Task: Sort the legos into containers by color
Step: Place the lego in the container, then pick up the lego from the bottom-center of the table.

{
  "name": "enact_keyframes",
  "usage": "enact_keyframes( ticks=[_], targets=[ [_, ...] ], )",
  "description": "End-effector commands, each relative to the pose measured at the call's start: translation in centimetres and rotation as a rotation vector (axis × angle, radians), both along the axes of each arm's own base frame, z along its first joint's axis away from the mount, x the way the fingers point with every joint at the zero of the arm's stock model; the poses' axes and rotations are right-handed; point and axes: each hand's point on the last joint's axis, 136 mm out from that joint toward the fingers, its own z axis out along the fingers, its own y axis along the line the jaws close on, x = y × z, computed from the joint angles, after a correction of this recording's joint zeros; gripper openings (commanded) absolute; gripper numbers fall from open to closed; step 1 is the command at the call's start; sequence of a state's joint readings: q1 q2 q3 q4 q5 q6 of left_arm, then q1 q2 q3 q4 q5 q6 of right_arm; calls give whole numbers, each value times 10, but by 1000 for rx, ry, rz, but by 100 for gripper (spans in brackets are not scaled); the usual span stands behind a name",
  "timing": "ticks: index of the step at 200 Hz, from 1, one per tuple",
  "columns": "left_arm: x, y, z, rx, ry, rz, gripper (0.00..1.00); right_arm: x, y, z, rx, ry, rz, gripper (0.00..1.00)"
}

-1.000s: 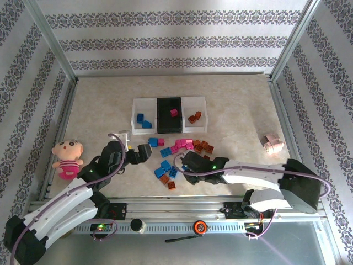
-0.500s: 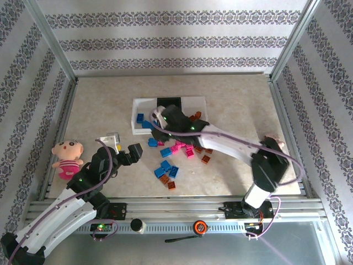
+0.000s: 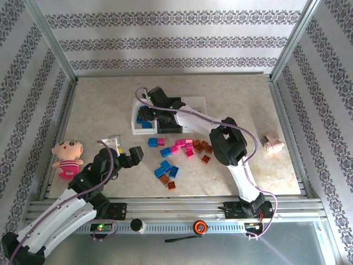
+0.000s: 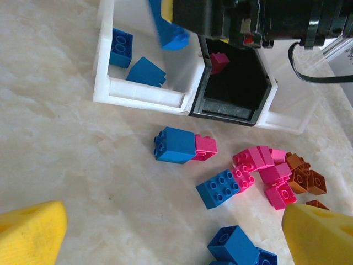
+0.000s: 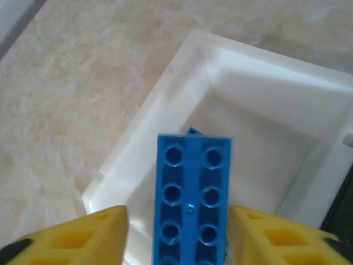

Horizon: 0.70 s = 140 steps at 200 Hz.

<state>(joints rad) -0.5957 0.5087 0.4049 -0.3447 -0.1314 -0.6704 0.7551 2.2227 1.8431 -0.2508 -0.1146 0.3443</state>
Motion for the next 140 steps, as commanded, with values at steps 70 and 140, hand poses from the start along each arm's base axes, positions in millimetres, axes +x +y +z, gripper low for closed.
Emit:
enact_keyframes(
  ticks=[70, 140],
  targets=[
    [-3, -9, -5, -10, 20, -49, 100, -49, -48, 67, 95, -71, -25, 67],
    [10, -36, -21, -37, 64, -120, 100, -142, -176, 3, -102, 17, -189, 69]
  ],
)
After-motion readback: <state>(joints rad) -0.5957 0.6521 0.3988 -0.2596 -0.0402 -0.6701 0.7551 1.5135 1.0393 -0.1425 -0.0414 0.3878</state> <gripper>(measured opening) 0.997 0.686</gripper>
